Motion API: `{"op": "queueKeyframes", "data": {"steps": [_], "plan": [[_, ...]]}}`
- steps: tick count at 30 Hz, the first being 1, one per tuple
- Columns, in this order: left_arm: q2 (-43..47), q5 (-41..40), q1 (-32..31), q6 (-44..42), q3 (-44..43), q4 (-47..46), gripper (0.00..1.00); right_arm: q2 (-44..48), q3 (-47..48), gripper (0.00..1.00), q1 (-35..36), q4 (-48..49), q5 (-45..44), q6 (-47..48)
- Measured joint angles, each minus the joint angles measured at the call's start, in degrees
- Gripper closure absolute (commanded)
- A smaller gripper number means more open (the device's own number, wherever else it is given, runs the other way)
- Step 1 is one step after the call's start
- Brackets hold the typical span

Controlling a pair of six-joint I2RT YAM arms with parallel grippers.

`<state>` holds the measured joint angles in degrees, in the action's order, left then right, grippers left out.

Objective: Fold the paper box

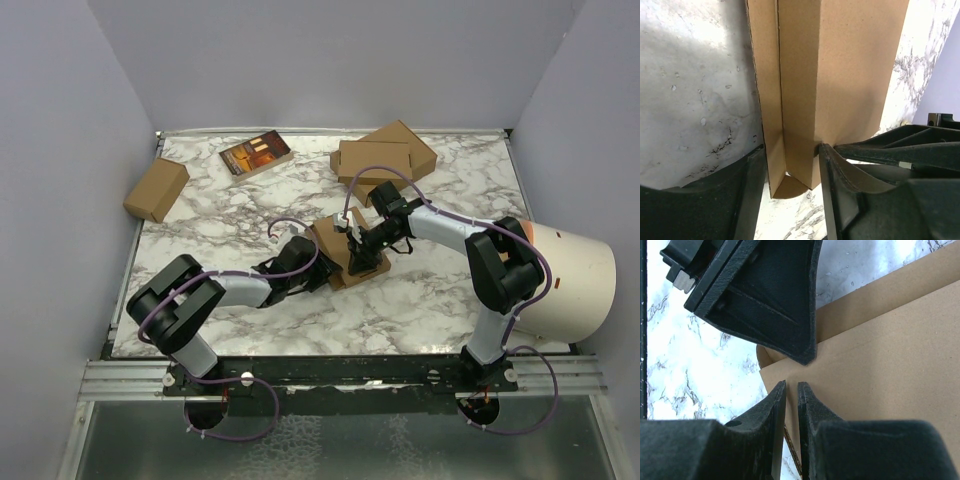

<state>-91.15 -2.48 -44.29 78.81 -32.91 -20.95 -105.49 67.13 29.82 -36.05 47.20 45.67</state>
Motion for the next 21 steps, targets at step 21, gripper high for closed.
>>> {"op": "queueKeyframes", "data": {"steps": [21], "plan": [[-0.74,0.33,-0.09,-2.08,-1.11,-0.46,0.49,-0.07,0.0,0.83,0.07,0.02,0.0,0.0]]}}
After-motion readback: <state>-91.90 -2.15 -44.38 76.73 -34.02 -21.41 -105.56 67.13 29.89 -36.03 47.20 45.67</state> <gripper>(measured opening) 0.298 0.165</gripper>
